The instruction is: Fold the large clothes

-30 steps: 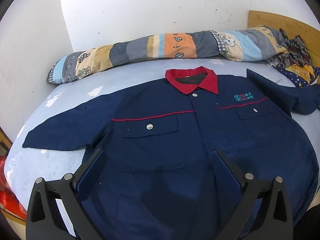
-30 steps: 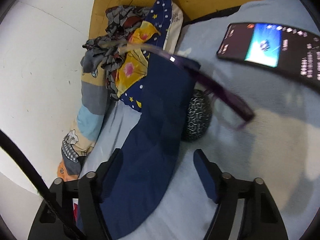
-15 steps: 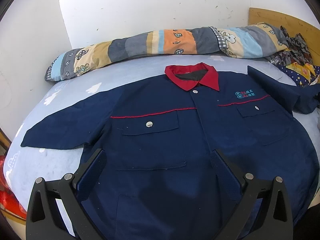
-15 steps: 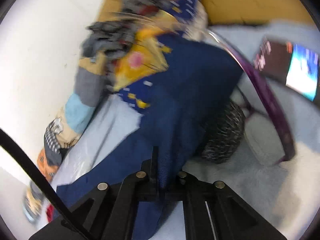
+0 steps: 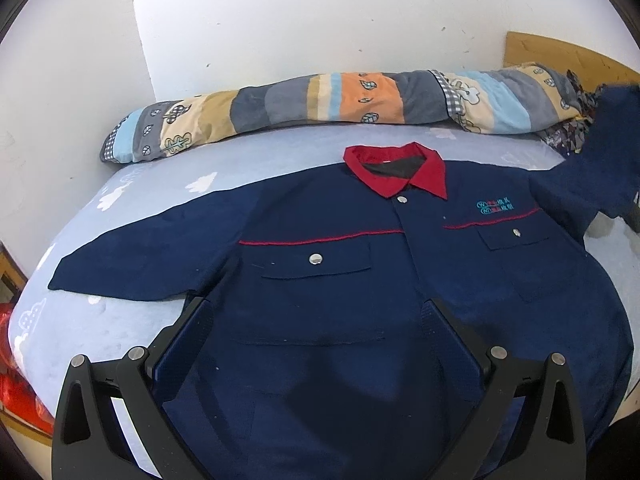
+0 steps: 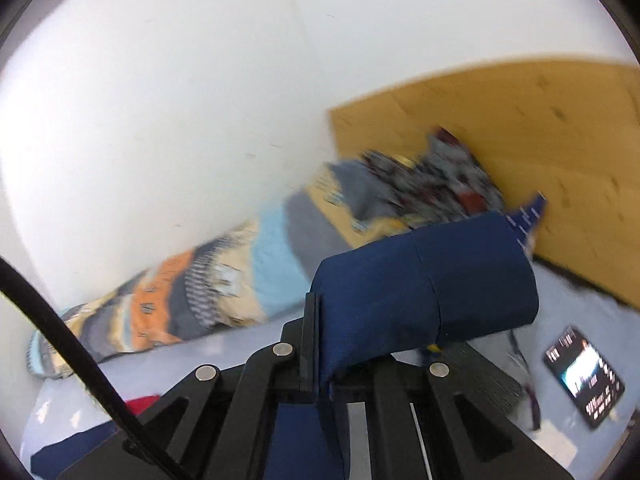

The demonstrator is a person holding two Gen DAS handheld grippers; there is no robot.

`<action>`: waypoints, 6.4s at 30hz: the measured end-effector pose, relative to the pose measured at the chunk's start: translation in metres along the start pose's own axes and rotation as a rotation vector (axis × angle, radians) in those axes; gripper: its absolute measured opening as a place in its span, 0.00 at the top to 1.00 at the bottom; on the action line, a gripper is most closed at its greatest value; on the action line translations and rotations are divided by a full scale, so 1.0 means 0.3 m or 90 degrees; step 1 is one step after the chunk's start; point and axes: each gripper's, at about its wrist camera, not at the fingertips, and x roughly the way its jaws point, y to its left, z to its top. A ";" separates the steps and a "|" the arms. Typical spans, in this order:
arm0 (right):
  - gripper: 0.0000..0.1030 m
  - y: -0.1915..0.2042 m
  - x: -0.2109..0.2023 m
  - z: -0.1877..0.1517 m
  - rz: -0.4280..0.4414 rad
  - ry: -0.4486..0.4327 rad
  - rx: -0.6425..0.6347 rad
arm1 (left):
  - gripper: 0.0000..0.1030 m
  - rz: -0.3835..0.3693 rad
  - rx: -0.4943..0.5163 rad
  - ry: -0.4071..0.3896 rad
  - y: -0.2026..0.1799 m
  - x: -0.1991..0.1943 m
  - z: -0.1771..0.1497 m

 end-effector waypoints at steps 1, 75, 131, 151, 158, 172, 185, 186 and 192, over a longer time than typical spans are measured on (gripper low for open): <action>0.97 0.061 -0.017 0.023 0.016 -0.004 -0.013 | 0.00 -0.001 -0.006 -0.002 0.012 -0.006 0.002; 0.07 1.036 -0.242 -1.001 0.351 0.248 -0.325 | 0.00 0.034 -0.404 0.079 0.730 0.004 -0.041; 0.07 0.801 -0.148 -0.784 0.285 0.174 -0.143 | 0.97 -0.245 -0.583 -0.199 1.489 0.312 0.308; 0.07 0.360 -0.315 -0.503 0.154 -0.001 0.036 | 0.97 -0.506 -0.261 -0.029 -0.099 0.408 0.701; 0.07 0.293 -0.318 -0.486 0.139 0.003 0.059 | 0.96 -0.471 -0.180 0.084 -0.570 0.642 0.445; 0.07 0.335 -0.232 -0.529 0.118 0.035 0.033 | 0.31 -0.394 -0.064 0.105 -0.585 0.527 0.293; 0.18 0.555 0.277 -0.839 0.057 0.331 -0.163 | 0.24 -0.050 -0.062 0.144 0.224 0.741 0.170; 0.18 0.556 0.306 -0.866 0.038 0.353 -0.180 | 0.24 -0.040 -0.062 0.161 0.256 0.774 0.141; 0.17 0.523 0.386 -0.940 0.017 0.435 -0.160 | 0.13 -0.026 -0.155 0.181 0.402 0.818 0.117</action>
